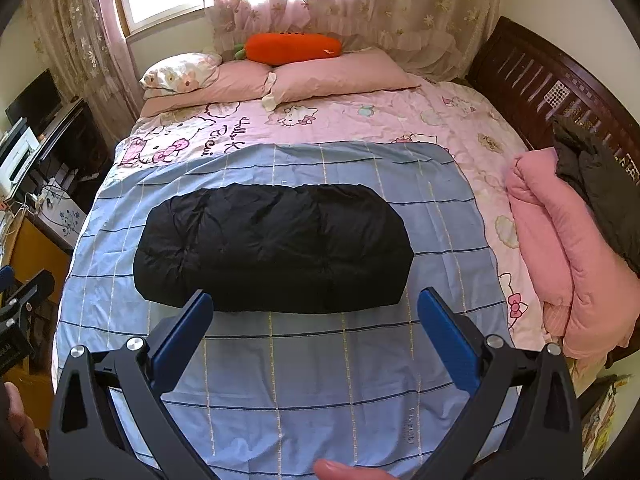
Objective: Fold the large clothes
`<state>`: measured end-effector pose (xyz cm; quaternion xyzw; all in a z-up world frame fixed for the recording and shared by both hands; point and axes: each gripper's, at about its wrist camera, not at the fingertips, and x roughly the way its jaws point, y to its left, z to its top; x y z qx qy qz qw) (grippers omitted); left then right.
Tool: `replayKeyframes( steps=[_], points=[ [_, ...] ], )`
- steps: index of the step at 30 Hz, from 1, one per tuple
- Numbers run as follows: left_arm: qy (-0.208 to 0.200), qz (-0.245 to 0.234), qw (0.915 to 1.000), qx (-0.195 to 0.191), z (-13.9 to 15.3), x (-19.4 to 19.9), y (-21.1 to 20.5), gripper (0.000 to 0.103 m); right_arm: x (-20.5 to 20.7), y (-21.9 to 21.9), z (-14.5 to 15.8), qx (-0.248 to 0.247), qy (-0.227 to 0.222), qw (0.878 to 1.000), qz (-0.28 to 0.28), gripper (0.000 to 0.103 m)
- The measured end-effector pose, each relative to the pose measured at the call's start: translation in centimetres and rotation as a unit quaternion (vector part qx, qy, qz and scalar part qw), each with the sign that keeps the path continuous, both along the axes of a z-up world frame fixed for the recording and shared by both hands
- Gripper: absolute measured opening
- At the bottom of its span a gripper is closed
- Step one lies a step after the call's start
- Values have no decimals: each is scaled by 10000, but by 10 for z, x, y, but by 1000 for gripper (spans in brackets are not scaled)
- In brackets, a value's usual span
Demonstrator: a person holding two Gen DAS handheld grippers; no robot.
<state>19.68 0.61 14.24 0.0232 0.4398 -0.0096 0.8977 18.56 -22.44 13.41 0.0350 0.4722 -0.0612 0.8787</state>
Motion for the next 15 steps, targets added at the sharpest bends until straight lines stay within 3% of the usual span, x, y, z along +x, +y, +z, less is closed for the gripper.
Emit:
replayKeyframes(
  steps=[15],
  points=[
    [15, 26, 10000, -36, -1, 0, 1, 101, -1, 4, 1, -6, -9, 10000, -75, 102]
  ],
)
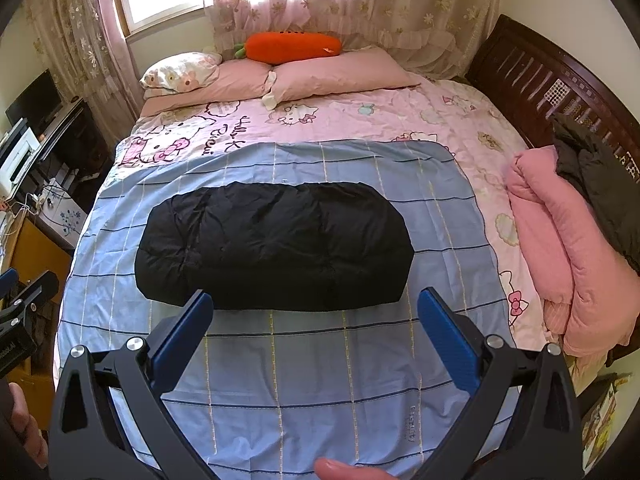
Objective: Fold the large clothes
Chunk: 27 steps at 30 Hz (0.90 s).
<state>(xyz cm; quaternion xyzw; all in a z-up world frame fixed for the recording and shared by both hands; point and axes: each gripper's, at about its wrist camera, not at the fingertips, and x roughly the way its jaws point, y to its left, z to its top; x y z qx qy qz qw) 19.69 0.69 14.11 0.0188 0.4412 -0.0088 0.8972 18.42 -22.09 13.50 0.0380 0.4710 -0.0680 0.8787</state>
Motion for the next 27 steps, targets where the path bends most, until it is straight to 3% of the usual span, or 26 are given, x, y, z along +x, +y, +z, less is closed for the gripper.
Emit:
replayKeyframes(
  steps=[27],
  points=[
    [87, 77, 9999, 9, -6, 4, 0, 101, 5, 6, -4, 18, 98, 9999, 47, 102]
  ],
)
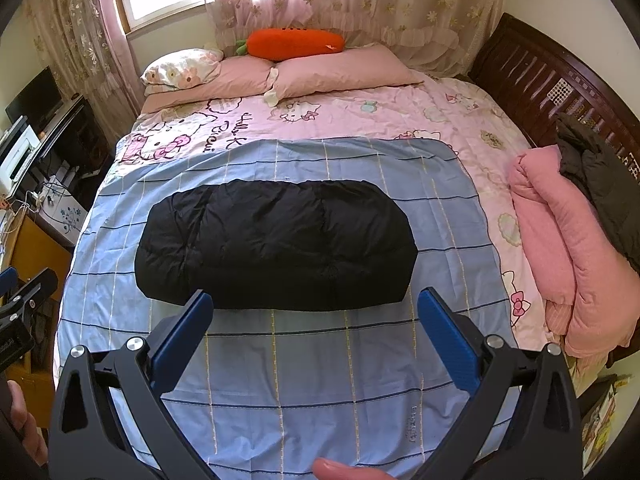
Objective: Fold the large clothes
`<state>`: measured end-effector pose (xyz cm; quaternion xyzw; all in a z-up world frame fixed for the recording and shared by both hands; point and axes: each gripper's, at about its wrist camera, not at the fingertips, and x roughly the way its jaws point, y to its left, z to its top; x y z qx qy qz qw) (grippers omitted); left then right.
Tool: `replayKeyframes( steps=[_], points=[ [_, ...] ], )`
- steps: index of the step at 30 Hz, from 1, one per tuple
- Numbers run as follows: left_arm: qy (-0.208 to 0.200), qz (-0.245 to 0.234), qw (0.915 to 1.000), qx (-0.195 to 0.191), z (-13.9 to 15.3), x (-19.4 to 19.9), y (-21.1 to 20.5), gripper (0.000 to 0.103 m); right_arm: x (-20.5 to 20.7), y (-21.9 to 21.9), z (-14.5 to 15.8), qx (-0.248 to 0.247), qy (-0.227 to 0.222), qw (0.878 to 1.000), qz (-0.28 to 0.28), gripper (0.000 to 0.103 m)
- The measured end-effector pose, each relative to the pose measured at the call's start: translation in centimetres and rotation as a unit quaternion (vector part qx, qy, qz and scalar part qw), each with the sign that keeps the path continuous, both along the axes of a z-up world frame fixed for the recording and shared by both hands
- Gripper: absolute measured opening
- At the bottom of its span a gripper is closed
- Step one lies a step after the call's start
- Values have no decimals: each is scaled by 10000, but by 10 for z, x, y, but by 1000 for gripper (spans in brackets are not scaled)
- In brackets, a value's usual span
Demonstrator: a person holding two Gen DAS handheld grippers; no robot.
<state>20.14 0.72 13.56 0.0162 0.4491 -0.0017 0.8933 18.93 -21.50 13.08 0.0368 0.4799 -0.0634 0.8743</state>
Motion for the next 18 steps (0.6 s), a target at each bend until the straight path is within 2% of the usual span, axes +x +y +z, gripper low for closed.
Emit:
replayKeyframes(
  steps=[18],
  points=[
    [204, -162, 9997, -11, -8, 4, -6, 101, 0, 0, -3, -33, -38, 10000, 70, 102]
  ],
)
